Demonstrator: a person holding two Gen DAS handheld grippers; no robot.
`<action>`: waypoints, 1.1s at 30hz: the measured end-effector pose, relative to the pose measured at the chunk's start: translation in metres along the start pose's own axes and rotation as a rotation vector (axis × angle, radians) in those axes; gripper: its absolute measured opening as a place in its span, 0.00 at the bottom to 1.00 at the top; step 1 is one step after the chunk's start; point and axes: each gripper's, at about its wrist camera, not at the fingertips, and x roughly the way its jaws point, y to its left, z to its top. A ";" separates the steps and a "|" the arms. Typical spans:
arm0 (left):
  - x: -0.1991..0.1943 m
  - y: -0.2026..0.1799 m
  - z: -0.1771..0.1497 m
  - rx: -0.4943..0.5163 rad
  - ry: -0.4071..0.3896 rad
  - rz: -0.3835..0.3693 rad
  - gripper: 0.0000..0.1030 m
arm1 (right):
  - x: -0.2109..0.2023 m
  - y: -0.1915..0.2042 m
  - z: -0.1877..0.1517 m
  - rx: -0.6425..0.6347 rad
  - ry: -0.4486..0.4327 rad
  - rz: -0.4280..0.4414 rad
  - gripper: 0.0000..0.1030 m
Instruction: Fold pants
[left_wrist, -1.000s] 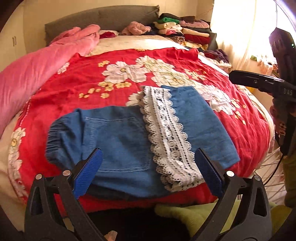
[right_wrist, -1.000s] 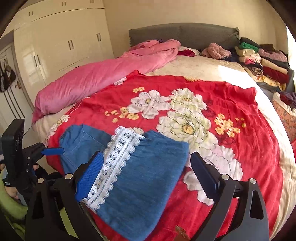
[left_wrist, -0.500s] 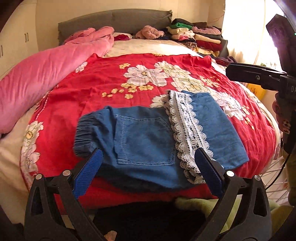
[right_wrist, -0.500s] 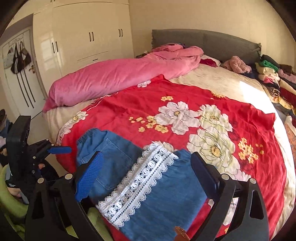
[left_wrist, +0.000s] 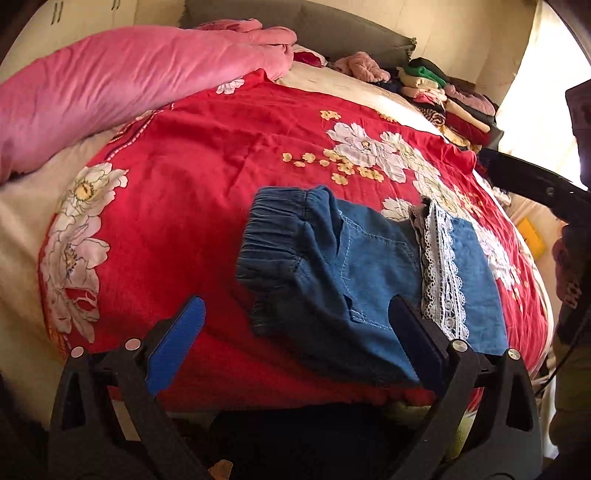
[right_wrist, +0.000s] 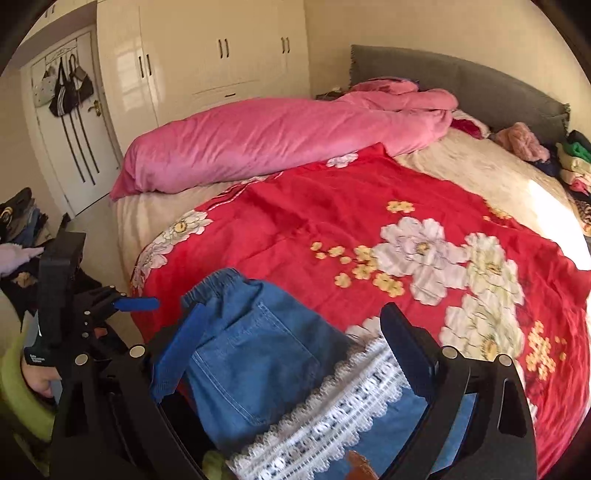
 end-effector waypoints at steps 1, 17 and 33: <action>0.001 0.003 -0.001 -0.008 0.002 -0.003 0.90 | 0.010 0.003 0.004 -0.011 0.017 0.014 0.92; 0.032 0.014 -0.008 -0.051 0.094 -0.116 0.48 | 0.136 0.035 0.023 -0.047 0.290 0.248 0.90; 0.012 -0.002 -0.006 -0.033 0.020 -0.246 0.77 | 0.065 -0.019 -0.001 0.106 0.085 0.422 0.31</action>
